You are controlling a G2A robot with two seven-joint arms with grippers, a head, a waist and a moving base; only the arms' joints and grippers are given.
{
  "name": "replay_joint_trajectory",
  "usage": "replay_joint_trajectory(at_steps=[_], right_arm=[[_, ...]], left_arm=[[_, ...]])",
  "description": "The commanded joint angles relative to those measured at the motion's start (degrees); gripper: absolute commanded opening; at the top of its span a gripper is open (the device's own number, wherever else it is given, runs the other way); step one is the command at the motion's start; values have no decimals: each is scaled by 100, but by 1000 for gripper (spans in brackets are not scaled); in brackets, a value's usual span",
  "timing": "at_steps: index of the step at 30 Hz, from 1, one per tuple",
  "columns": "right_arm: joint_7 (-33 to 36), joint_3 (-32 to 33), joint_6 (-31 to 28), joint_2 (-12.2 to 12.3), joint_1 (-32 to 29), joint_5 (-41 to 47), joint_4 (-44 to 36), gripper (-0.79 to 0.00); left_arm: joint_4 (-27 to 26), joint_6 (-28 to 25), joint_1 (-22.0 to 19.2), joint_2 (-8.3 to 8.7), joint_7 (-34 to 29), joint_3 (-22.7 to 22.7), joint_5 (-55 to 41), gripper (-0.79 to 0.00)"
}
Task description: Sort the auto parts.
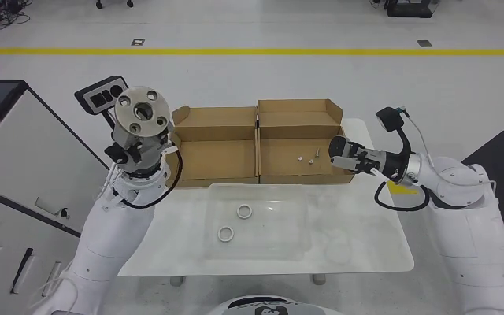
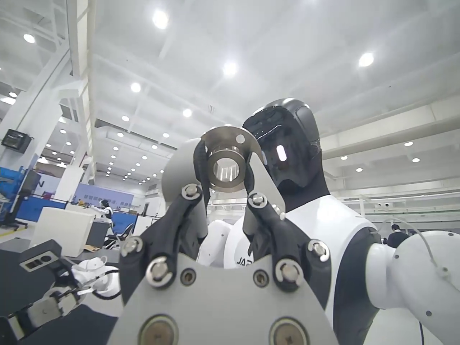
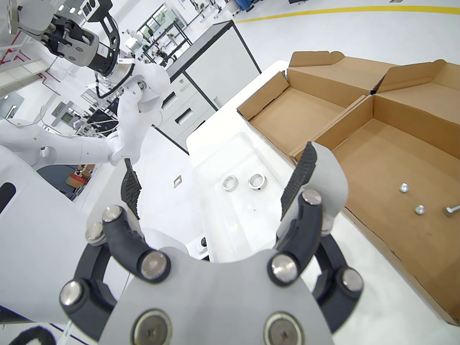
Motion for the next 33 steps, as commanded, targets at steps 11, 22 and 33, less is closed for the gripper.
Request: replay_joint_trajectory(at_steps=[11,22,33], right_arm=[[0,0,0,0,0,0,0,0],[0,0,0,0,0,0,0,0],[0,0,0,0,0,0,0,0]], left_arm=[[2,-6,5,-9,10,-3,-12,-785],[188,731,306,41,-70,-326,1434,-785],[508,1381,77,-16,560,-349,2864,-785]])
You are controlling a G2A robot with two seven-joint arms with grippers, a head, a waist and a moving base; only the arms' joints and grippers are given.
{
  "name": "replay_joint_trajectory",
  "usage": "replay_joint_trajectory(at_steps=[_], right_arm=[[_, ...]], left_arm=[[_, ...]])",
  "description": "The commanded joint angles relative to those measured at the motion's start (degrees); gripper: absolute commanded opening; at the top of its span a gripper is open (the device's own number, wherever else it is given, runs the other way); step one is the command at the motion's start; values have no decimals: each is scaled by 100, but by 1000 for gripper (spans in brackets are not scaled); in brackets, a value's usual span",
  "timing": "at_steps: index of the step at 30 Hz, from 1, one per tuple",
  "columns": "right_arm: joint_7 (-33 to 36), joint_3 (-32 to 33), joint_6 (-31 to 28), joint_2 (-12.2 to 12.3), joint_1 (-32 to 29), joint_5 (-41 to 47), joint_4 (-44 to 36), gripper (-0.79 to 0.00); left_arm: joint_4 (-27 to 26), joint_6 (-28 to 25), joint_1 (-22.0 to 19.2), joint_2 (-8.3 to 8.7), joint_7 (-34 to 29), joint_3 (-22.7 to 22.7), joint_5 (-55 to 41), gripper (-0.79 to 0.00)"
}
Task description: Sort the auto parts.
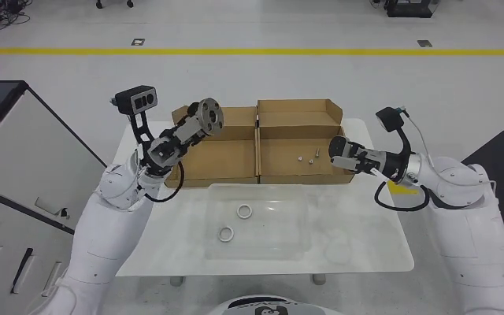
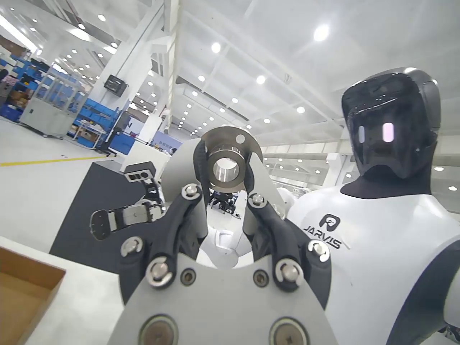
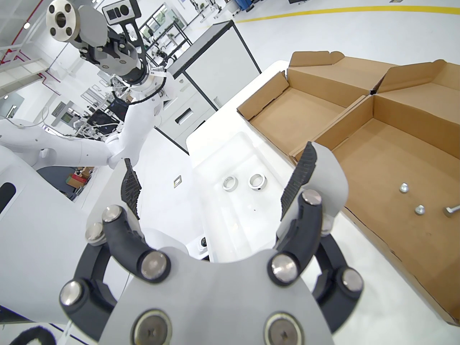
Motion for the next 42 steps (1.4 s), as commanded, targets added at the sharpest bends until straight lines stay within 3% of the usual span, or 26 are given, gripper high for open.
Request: replay_joint_trajectory(at_steps=[1,6,11,18,22,31,42], right_arm=[[0,0,0,0,0,0,0,0],[0,0,0,0,0,0,0,0],[0,0,0,0,0,0,0,0],[0,0,0,0,0,0,0,0],[0,0,0,0,0,0,0,0],[0,0,0,0,0,0,0,0],[0,0,0,0,0,0,0,0]], left_arm=[[174,143,-208,-11,14,30,427,-785],[600,338,-657,-21,-36,77,1675,-785],[943,293,-709,6,-88,23,2549,-785],[1039,307,-693,95,-462,-108,3611,-785],[1127,263,-885,114,-625,-10,4078,-785],[2028,-27,-1889,8,-678,776,5251,-785],[3599,-490,-3087,-316,-561,2172,6681,-785]])
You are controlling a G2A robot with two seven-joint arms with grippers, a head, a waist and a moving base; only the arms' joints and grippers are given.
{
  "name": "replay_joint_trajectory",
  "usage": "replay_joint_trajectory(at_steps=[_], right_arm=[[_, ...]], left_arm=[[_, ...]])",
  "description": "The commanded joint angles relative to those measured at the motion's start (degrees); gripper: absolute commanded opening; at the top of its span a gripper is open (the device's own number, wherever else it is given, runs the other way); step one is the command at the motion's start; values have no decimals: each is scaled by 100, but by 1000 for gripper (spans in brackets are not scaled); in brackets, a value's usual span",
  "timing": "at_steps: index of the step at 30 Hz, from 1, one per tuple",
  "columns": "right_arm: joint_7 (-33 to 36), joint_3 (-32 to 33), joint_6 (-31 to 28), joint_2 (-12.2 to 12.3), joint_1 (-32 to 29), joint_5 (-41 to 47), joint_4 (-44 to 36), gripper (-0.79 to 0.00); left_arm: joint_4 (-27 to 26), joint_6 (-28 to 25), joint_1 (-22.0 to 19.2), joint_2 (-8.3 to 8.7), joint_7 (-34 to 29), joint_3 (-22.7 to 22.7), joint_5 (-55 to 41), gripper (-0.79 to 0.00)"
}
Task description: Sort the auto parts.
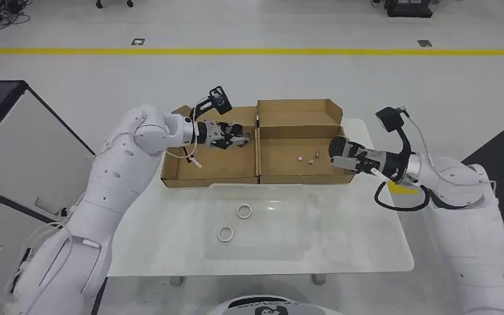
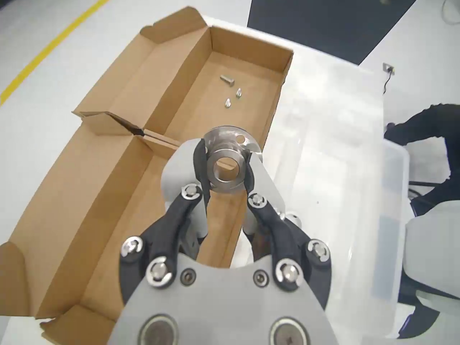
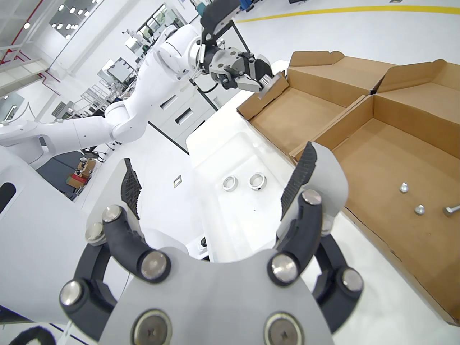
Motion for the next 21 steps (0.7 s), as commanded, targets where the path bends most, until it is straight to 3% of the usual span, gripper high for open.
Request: replay_joint_trajectory(at_steps=[1,21], right_arm=[[0,0,0,0,0,0,0,0],[0,0,0,0,0,0,0,0]], left_arm=[[269,-63,-145,-61,95,235,314,-785],[2123,-185,-1028,-811,1602,1928,2482,-785]])
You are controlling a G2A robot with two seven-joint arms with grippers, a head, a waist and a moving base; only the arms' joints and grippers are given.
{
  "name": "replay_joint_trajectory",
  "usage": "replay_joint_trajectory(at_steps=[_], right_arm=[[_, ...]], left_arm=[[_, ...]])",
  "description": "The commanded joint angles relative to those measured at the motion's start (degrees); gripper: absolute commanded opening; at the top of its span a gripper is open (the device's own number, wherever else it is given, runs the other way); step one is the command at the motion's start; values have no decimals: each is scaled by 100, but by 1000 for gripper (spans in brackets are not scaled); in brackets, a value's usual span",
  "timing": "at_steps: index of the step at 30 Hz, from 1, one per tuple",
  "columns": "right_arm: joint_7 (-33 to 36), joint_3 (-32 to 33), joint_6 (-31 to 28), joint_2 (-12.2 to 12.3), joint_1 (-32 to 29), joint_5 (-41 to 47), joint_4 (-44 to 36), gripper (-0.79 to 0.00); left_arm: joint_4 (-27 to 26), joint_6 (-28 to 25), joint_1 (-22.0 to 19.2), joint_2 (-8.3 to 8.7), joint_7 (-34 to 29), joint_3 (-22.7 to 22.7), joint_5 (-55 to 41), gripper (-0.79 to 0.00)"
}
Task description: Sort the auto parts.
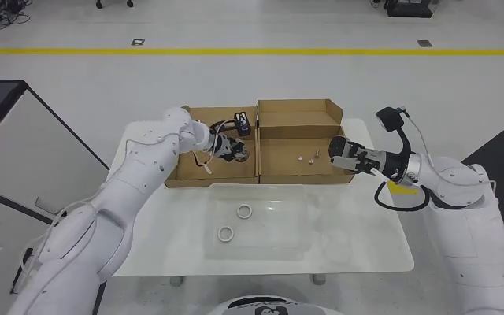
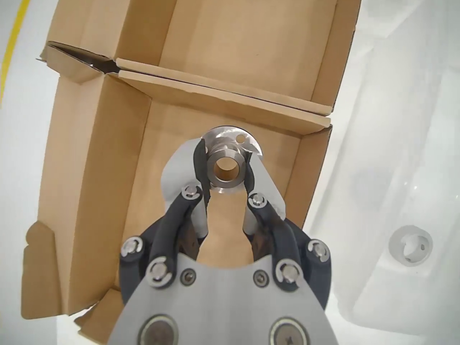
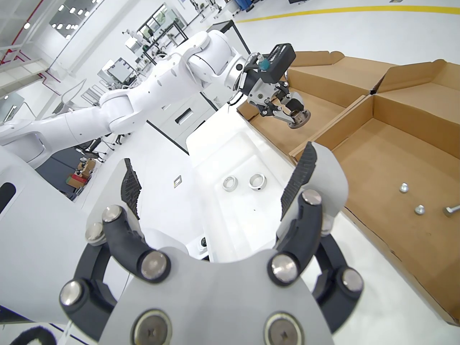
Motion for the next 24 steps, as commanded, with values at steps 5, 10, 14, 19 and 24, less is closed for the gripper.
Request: replay_joint_trajectory(at_steps=[5,10,14,19,24], right_arm=[[0,0,0,0,0,0,0,0],[0,0,0,0,0,0,0,0],[0,0,0,0,0,0,0,0],[0,0,0,0,0,0,0,0],[0,0,0,0,0,0,0,0]], left_arm=[[493,175,-170,-225,416,351,558,-785],[904,237,-289,-407,652,576,863,-785],[1164,257,-377,-537,831,711,1066,-785],[1485,289,-441,-674,998,840,1269,-785],[1792,247,-472,-800,1147,918,1346,-785]])
